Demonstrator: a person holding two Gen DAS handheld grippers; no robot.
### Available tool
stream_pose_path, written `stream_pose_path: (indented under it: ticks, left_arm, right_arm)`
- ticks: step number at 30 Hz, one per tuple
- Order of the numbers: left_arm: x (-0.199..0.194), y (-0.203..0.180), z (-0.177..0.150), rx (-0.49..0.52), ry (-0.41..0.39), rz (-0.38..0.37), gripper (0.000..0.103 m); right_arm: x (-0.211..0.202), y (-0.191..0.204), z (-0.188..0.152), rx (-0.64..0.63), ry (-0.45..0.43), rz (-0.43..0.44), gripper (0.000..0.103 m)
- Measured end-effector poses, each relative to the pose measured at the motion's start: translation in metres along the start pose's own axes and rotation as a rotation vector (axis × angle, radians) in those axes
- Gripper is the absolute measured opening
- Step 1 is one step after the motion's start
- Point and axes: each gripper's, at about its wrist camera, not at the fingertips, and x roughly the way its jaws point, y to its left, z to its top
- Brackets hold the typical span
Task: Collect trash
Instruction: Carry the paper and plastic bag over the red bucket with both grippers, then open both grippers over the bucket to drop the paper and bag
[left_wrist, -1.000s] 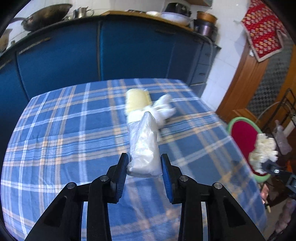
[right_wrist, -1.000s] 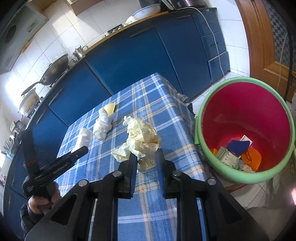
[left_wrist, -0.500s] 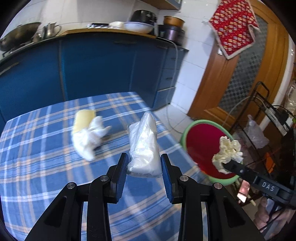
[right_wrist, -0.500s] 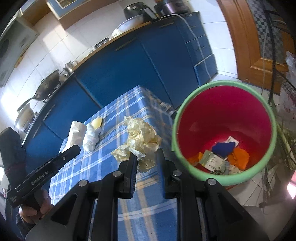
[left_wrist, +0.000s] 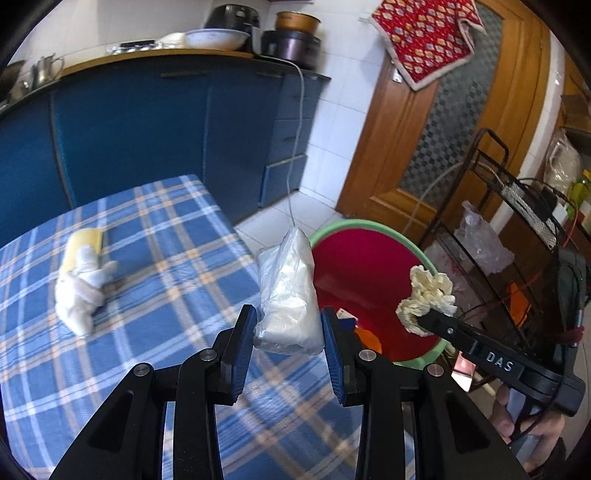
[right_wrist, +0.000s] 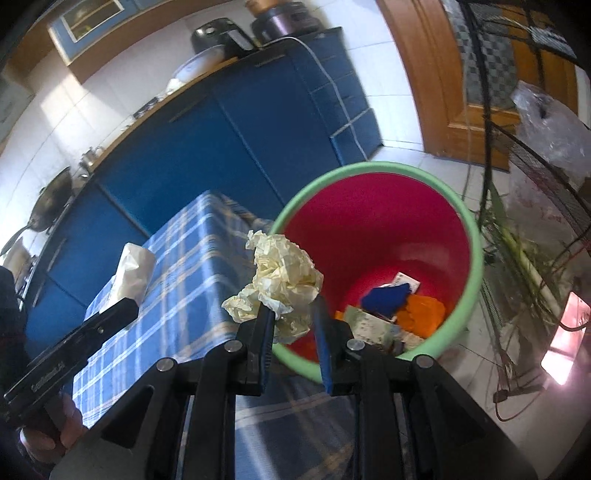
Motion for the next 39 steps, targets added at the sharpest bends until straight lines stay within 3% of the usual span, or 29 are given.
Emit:
stream_pose_path:
  ticks: [8,15,23,31,39]
  left_arm:
    - [0.024,-0.020,-0.001,0.038,0.046,-0.033,0.037]
    - [0.041,-0.035,-0.002,0.065,0.073,-0.059,0.037]
    - [0.059,-0.049,-0.002,0.088,0.096,-0.085,0.037]
    - [0.070,-0.065,0.014,0.110,0.068,-0.106,0.037]
    - [0.068,-0.065,0.017,0.078,0.064,-0.096,0.054]
  right_arm:
    - [0.005,-0.018,0.002,0.008,-0.009,-0.055,0.029]
    - [0.002,-0.030,0.005,0.043,-0.025,-0.068,0.040]
    - [-0.006,-0.038,0.005,0.056,-0.042,-0.076,0.041]
    - [-0.012,-0.046,0.006,0.075,-0.058,-0.076,0.041]
    - [-0.015,-0.050,0.006,0.088,-0.062,-0.076,0.041]
